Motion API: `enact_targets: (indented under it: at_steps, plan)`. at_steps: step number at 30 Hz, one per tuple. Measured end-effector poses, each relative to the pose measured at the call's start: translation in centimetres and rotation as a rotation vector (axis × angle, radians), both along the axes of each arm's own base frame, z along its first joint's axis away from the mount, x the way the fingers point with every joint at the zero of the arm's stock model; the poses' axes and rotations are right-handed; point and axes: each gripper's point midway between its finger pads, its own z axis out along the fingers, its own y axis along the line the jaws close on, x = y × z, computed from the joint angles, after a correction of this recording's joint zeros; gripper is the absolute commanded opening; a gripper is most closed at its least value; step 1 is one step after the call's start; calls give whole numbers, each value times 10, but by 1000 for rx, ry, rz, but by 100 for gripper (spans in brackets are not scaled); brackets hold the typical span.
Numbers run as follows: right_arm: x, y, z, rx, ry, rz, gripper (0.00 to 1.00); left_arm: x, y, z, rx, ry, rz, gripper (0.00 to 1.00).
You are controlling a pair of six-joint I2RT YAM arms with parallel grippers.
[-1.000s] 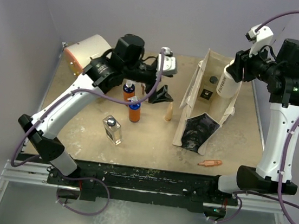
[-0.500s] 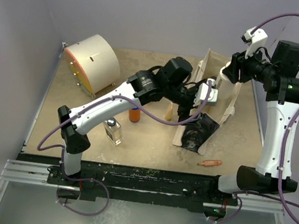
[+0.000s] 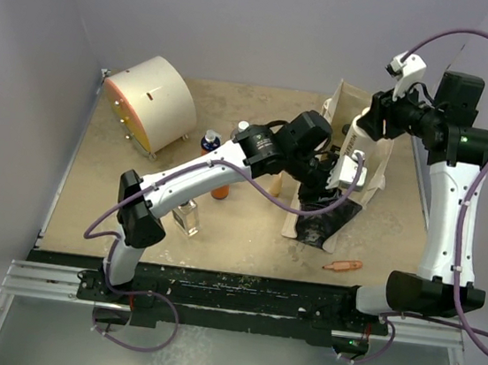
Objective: Place the personal care products into the canvas bag
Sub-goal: Place the care product in the canvas bag.
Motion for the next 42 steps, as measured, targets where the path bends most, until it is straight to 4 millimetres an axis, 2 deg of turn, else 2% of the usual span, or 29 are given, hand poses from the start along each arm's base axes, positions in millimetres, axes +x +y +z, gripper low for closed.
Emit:
enact_targets:
  at_steps: [5,7,14,21,27,33,42]
  plan:
    - [0,5,-6,2,1,42,0,-5,1,-9,13,-25,-45,20]
    - [0,8,-11,2,6,69,0,-6,2,-15,23,-32,-57,14]
    - [-4,19,-45,16,61,172,0,-12,8,-28,42,-58,-99,13]
    - [-3,19,-67,-38,55,239,0,-16,10,-33,46,-82,-129,13]
    - [7,20,-93,-78,57,312,0,-17,9,-34,48,-96,-135,15]
    - [19,19,-131,-124,86,398,0,-19,8,-34,51,-103,-137,15]
    - [36,17,-172,-179,110,496,0,-21,8,-35,56,-113,-146,15]
